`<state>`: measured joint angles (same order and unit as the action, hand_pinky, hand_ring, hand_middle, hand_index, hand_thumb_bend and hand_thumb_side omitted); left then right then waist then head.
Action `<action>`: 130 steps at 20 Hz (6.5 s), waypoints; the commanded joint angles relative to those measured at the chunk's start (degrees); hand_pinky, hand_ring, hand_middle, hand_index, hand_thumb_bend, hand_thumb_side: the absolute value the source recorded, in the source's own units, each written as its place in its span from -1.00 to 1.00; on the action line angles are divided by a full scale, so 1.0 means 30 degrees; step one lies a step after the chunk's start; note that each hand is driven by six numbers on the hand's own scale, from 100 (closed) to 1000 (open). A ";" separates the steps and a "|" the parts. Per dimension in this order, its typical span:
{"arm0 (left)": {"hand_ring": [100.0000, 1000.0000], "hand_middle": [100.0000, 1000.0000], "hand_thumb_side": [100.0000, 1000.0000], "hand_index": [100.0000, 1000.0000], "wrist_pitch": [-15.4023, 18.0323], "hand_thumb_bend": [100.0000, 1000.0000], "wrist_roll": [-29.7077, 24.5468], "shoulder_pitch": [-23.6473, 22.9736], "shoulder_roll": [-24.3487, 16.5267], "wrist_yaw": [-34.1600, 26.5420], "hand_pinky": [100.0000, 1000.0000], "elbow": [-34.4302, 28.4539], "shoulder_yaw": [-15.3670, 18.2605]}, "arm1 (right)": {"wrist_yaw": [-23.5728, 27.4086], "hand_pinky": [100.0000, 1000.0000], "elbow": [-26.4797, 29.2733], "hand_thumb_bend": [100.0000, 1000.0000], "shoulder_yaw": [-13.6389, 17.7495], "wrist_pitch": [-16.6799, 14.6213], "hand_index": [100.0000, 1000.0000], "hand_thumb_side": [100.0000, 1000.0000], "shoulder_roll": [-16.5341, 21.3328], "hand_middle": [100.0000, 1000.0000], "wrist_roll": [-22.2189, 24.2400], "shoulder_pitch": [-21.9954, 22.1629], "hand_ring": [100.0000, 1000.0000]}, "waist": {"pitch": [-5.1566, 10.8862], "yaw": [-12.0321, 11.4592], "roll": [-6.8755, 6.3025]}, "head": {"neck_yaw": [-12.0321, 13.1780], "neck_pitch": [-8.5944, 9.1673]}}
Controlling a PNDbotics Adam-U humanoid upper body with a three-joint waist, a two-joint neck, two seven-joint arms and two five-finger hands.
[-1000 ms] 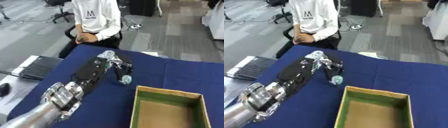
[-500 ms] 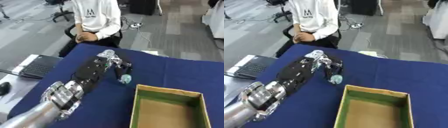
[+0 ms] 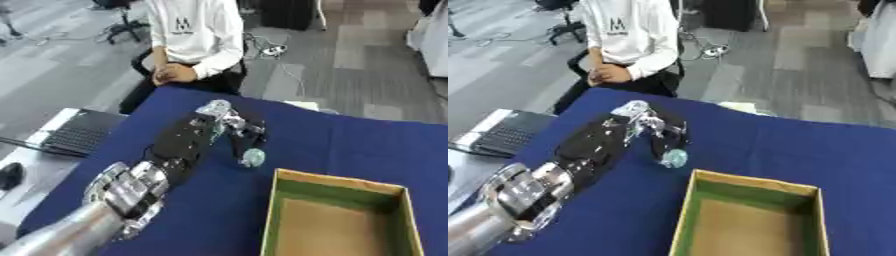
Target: Pick up objects on the table and place them in the box.
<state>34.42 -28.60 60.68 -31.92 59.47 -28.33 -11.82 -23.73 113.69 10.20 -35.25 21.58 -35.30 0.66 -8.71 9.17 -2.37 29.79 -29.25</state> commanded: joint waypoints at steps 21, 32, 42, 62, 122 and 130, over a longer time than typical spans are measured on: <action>-0.07 0.22 -0.70 0.33 0.5408 0.00 -0.1345 -0.0149 -0.0596 0.2149 -0.23 -0.0883 0.0152 | 0.0049 -0.90 0.0299 -1.00 -0.0053 -0.5572 -0.32 1.00 0.0073 -0.62 -0.5554 -0.0043 -0.64 | 0.0165 0.0072 0.0210 | 0.0728 0.0082; -0.73 -0.38 -0.41 -0.43 0.5849 -1.00 0.3105 -0.0715 -0.0429 0.2676 -0.58 -0.0968 0.0458 | 0.0299 -0.90 0.0299 -1.00 0.0007 -0.5572 -0.33 1.00 0.0041 -0.62 -0.5554 -0.0285 -0.64 | -0.0008 0.0301 0.0292 | 0.1000 0.0450; -1.00 -1.00 -0.39 -0.81 0.5284 -1.00 0.4123 -0.0383 -0.0846 0.2895 -1.00 0.0325 0.0916 | 0.0198 -0.91 0.0299 -1.00 -0.0061 -0.5572 -0.33 1.00 0.0021 -0.63 -0.5554 -0.0071 -0.64 | 0.0107 0.0055 0.0251 | 0.0824 0.0368; -1.00 -1.00 -0.51 -0.85 0.2778 -1.00 0.0428 -0.0367 -0.2521 -0.3452 -1.00 -0.1606 0.0516 | -0.0132 -0.91 0.0299 -1.00 -0.0133 -0.5572 -0.33 1.00 0.0037 -0.63 -0.5554 0.0362 -0.64 | 0.0386 -0.0296 0.0108 | 0.0717 0.0270; 0.77 0.96 1.00 1.00 -0.1469 0.63 -0.2112 -0.8113 -0.6678 -1.2681 1.00 -2.3293 -0.4133 | -0.0294 -0.91 0.0299 -1.00 -0.0083 -0.5572 -0.32 1.00 0.0180 -0.63 -0.5554 0.0653 -0.64 | 0.0492 -0.0614 -0.0016 | 0.0445 0.1072; 0.61 0.99 0.71 1.00 -0.4479 0.63 0.6077 -1.3806 -0.0803 -1.6311 0.79 -2.4606 0.1671 | -0.2792 -0.94 0.0299 -1.00 -0.1217 -0.5572 -0.30 1.00 -0.1167 -0.64 -0.5554 0.1689 -0.64 | 0.0407 -0.1783 0.0757 | 0.0426 0.1542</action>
<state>21.66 -12.65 18.91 -35.74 11.90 -100.48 -9.28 -30.52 113.70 7.04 -35.25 18.17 -35.30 5.60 -8.05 3.53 0.12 31.22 -25.48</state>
